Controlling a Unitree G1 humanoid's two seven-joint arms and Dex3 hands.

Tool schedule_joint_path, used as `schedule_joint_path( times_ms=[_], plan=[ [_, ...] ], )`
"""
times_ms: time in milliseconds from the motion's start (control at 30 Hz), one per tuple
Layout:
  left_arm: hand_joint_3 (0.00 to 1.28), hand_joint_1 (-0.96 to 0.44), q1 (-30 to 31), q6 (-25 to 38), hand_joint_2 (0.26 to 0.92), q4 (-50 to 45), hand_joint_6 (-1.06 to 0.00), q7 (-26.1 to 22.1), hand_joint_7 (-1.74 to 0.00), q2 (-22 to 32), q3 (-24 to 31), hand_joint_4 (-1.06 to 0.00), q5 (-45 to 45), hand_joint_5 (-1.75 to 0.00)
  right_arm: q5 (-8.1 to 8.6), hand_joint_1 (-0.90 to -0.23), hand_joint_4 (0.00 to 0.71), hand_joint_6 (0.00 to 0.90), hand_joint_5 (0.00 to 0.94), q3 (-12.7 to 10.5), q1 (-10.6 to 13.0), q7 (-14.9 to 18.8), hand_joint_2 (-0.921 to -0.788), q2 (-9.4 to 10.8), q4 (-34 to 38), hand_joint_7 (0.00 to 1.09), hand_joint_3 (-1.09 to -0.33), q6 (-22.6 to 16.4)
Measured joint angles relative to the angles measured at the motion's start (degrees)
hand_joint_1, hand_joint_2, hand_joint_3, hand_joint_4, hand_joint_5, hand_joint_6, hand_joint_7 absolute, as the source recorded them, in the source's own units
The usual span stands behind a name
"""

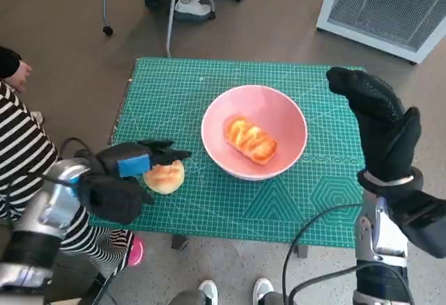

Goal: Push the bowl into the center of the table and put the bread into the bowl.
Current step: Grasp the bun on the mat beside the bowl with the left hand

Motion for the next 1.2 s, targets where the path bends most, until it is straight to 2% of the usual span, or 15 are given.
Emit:
schedule_joint_path(
  times_ms=[200,367,433,467,500,533,567,600,633,667,767,900,1033,1200],
  plan=[
    [0.0,-0.17,-4.39,-1.21,0.718,9.66,-0.27,1.92,-0.02,-2.59,-2.33,-0.22,1.56,-0.03,-0.01,-0.749,0.161,0.045,0.0,-0.23,0.38,-0.01,-0.921,-0.22,-1.02,0.5,-0.702,0.62],
    [0.03,-0.11,-7.44,-1.58,0.741,15.55,-0.49,4.9,-0.07,-3.95,-4.04,-0.42,3.1,-0.04,-0.15,-0.754,0.16,0.041,0.0,-0.28,0.76,-0.08,-0.921,-0.23,-2.02,0.49,-0.702,1.14],
    [0.07,-0.08,-8.02,-1.76,0.756,17.13,-0.63,6.96,-0.13,-4.25,-4.85,-0.58,4.35,-0.06,-0.21,-0.755,0.159,0.04,0.0,-0.33,0.94,-0.11,-0.921,-0.24,-2.31,0.49,-0.702,1.26],
    [0.09,-0.07,-8.21,-1.92,0.755,17.77,-0.65,8.38,-0.16,-4.37,-5.3,-0.62,5.12,-0.05,-0.24,-0.755,0.159,0.04,0.0,-0.37,1.05,-0.14,-0.921,-0.24,-2.4,0.49,-0.702,1.32],
    [0.14,-0.06,-8.36,-2.06,0.751,18.2,-0.68,9.57,-0.28,-4.46,-5.63,-0.72,5.84,-0.07,-0.24,-0.756,0.159,0.04,0.0,-0.42,1.12,-0.16,-0.921,-0.25,-2.44,0.49,-0.702,1.36],
    [0.16,-0.05,-8.56,-2.22,0.746,18.68,-0.67,10.9,-0.34,-4.53,-6.06,-0.76,6.51,-0.07,-0.25,-0.756,0.159,0.04,0.0,-0.46,1.17,-0.19,-0.921,-0.25,-2.48,0.49,-0.702,1.44],
    [0.15,-0.16,-8.75,-2.53,0.804,19.2,-0.66,12.61,-0.68,-4.57,-6.57,-0.84,7.18,-0.1,-0.28,-0.756,0.159,0.039,0.0,-0.49,1.2,-0.24,-0.921,-0.25,-2.52,0.49,-0.702,1.5],
    [0.14,-0.24,-8.82,-2.71,0.846,19.52,-0.65,13.83,-0.9,-4.59,-6.81,-0.89,7.94,-0.12,-0.29,-0.757,0.159,0.039,0.0,-0.49,1.21,-0.27,-0.921,-0.25,-2.57,0.49,-0.702,1.54],
    [0.14,-0.24,-8.87,-3.02,0.846,19.87,-0.65,15.49,-0.9,-4.59,-7.21,-0.89,8.63,-0.12,-0.3,-0.757,0.159,0.039,0.0,-0.49,1.24,-0.29,-0.921,-0.25,-2.68,0.49,-0.702,1.59],
    [0.09,-0.12,-8.94,-3.47,0.882,20.2,-0.62,17.28,-1.07,-4.59,-7.64,-0.84,9.22,-0.55,-0.31,-0.757,0.158,0.039,0.0,-0.51,1.26,-0.32,-0.921,-0.25,-2.79,0.49,-0.702,1.61],
    [0.05,-0.04,-9.36,-4.54,0.907,21.03,-0.62,20.89,-1.16,-4.51,-8.6,-0.8,10.73,-0.89,-0.32,-0.758,0.157,0.039,0.0,-0.52,1.28,-0.36,-0.921,-0.25,-2.97,0.49,-0.702,1.63],
    [0.03,-0.01,-9.6,-5.79,0.911,21.64,-0.64,24.52,-1.14,-4.22,-9.5,-0.79,12.03,-1.02,-0.33,-0.752,0.152,0.039,0.0,-0.53,1.28,-0.36,-0.921,-0.25,-2.96,0.49,-0.702,1.63],
    [0.02,0.0,-9.61,-7.2,0.911,21.63,-0.66,26.43,-1.14,-3.53,-10.02,-0.8,12.72,-1.04,-0.33,-0.748,0.15,0.039,0.0,-0.57,1.28,-0.36,-0.921,-0.25,-2.88,0.49,-0.703,1.61],
    [0.02,0.0,-9.39,-8.68,0.911,20.67,-0.66,26.41,-1.15,-3.0,-9.66,-0.8,12.25,-1.03,-0.33,-0.748,0.15,0.039,0.0,-0.59,1.28,-0.35,-0.921,-0.25,-2.66,0.49,-0.703,1.56]
  ],
)
